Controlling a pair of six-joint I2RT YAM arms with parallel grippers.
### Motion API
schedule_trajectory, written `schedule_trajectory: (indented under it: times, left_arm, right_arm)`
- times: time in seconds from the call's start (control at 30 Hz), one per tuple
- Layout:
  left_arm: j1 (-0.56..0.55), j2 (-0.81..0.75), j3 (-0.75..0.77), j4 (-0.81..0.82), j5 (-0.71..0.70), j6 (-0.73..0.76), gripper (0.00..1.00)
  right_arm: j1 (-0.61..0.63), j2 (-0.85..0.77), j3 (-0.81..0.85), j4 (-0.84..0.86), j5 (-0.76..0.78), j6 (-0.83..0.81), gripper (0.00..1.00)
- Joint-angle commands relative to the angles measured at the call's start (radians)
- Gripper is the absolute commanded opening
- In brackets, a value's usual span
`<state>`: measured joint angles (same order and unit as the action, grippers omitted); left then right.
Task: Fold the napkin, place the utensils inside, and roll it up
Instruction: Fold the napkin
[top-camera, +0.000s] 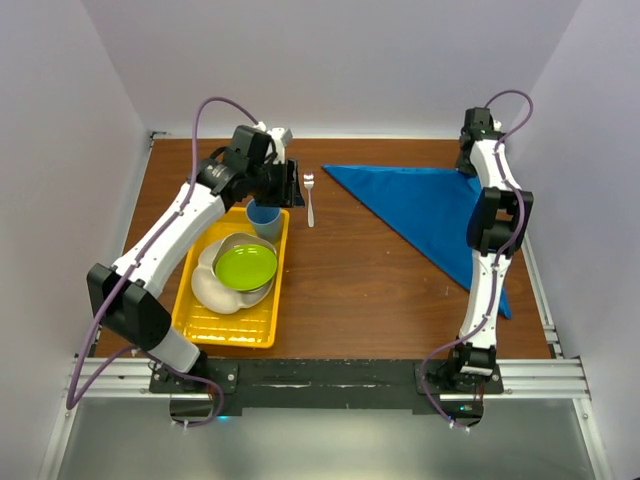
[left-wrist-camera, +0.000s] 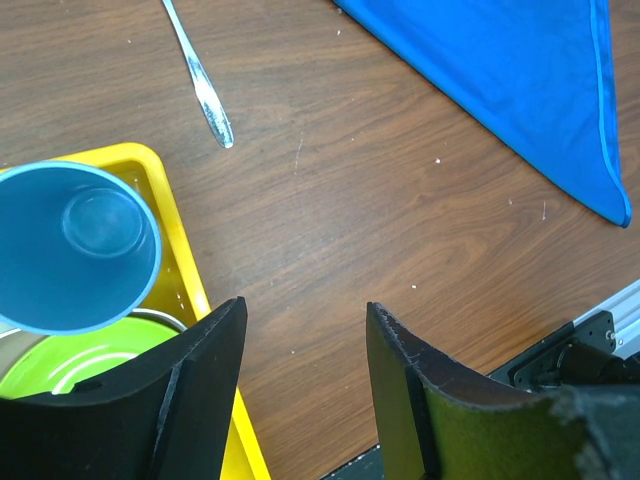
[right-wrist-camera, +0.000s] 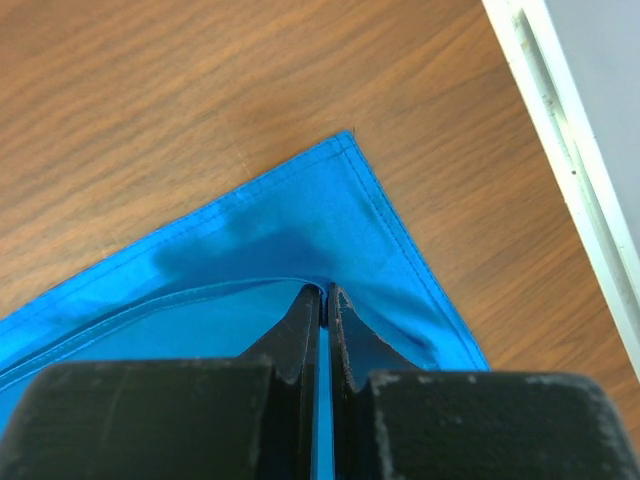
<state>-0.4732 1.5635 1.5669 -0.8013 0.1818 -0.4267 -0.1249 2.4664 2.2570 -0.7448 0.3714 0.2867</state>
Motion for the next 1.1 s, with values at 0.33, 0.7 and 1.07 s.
schedule_trajectory:
  times: [0.33, 0.7, 1.07]
  left_arm:
    - [0.016, 0.015, 0.051, 0.024, 0.036, -0.015, 0.55]
    - [0.019, 0.015, 0.064, 0.017, 0.031, -0.012, 0.55]
    - [0.024, 0.024, 0.068, 0.014, 0.036, -0.011, 0.55]
  right_arm:
    - [-0.005, 0.014, 0.072, 0.016, 0.032, 0.017, 0.00]
    - [-0.012, 0.028, 0.096, 0.021, 0.026, 0.025, 0.00]
    - [-0.018, 0.054, 0.131, 0.028, 0.023, 0.026, 0.00]
